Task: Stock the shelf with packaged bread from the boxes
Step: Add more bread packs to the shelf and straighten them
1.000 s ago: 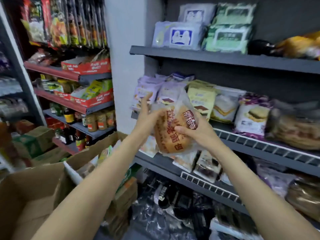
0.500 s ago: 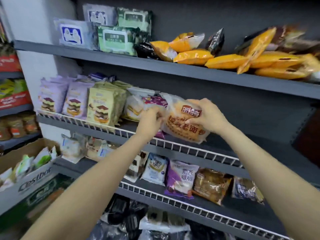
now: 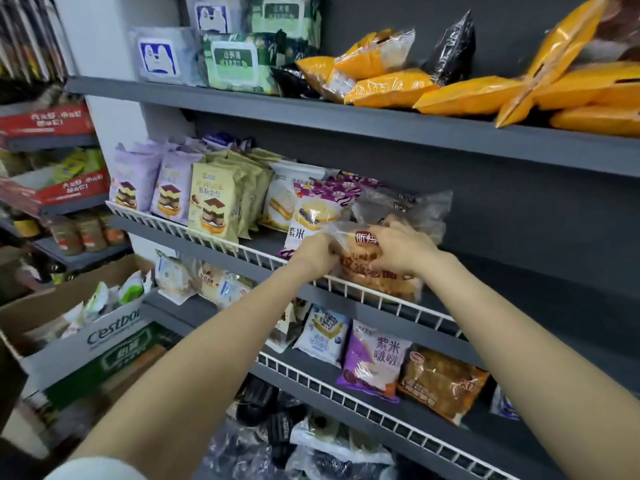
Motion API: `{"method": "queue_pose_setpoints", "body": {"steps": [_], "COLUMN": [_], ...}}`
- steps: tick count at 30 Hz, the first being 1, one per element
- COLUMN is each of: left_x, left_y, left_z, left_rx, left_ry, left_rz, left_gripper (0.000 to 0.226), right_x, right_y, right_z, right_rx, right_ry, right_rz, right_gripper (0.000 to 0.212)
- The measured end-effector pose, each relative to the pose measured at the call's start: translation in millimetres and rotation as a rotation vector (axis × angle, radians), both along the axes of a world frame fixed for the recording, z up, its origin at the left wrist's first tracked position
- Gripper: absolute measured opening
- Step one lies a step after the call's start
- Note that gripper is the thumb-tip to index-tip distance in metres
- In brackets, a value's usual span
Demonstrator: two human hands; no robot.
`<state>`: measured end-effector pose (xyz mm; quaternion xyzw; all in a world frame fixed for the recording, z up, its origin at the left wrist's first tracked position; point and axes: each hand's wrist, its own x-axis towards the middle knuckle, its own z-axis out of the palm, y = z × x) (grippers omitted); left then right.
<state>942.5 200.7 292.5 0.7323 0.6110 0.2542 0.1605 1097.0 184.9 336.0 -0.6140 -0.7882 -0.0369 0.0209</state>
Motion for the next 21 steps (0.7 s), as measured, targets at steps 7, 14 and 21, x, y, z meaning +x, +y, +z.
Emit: {"method": "queue_pose_setpoints", "body": {"steps": [7,14,21], "left_x": [-54.1,-196.7,-397.4], "left_y": [-4.8,1.5,5.1], "left_z": [11.4,-5.9,-59.0], "left_rx": [0.147,0.291,0.225], "left_ry": [-0.125,0.107,0.142], "left_rz": [0.014,0.221,0.436], "left_gripper": [0.020,0.023,0.021], "right_x": [-60.7,-206.8,-401.5], "right_y": [-6.2,16.4,50.0], "right_z": [-8.2,-26.2,-86.5], "right_rx": [0.261,0.166,0.092], "right_ry": [0.407,0.547,0.433], "right_rz": [0.182,0.379,0.501], "right_gripper": [0.043,0.027,0.024]}}
